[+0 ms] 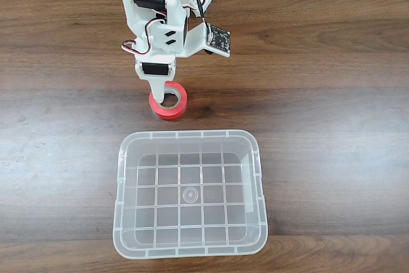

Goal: Grab the tape and place it in the box.

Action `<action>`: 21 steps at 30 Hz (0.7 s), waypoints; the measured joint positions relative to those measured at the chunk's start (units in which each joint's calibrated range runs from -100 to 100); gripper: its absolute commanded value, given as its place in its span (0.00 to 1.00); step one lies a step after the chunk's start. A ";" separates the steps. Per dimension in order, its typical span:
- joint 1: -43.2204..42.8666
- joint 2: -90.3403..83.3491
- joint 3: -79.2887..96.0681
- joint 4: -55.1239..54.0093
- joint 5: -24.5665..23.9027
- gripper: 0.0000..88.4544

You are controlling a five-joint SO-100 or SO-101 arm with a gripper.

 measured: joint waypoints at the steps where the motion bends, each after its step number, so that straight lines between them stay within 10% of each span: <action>1: -0.38 0.00 0.00 0.08 0.00 0.23; 21: -2.85 0.84 6.32 -6.86 0.05 0.12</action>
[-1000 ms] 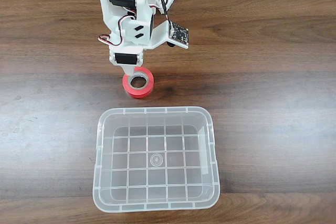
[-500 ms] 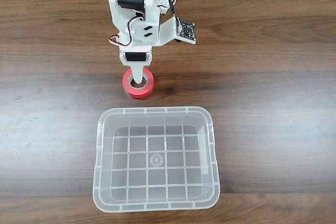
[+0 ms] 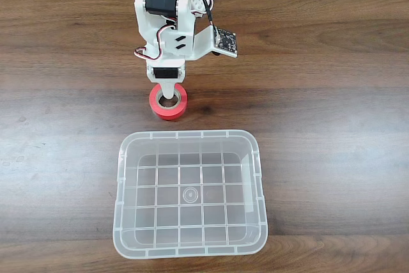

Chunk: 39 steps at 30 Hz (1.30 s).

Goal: Grab the tape and place it in the box.

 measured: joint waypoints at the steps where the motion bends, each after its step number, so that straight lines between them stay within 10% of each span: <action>1: 0.00 0.00 0.27 -0.42 0.00 0.12; 39: 0.00 -1.59 -6.68 11.19 -0.10 0.03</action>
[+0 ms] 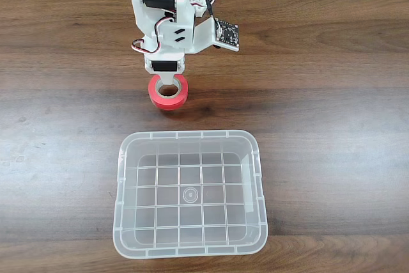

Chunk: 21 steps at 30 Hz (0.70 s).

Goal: Grab the tape and place it in the box.

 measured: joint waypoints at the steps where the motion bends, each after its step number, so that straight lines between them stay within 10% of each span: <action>1: 0.00 -1.00 -1.90 1.78 -0.16 0.03; 21: -3.83 -14.99 -17.96 18.22 -0.47 0.03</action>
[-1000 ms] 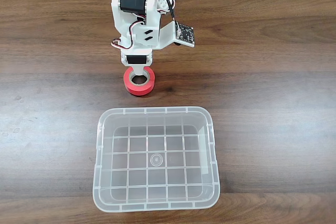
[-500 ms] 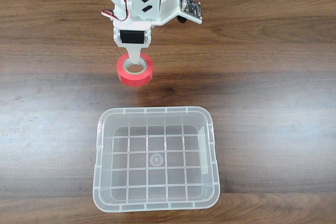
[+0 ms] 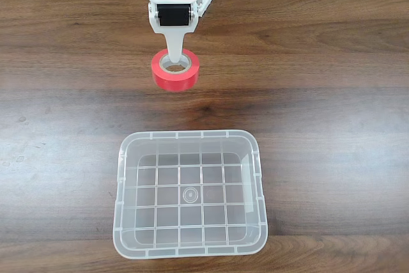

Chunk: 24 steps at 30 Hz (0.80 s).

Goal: Grab the tape and place it in the box.

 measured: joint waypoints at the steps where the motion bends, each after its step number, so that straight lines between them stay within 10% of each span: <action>1: -0.08 0.00 0.00 0.00 0.00 0.03; 24: -4.58 41.19 -55.60 -0.59 -1.93 0.03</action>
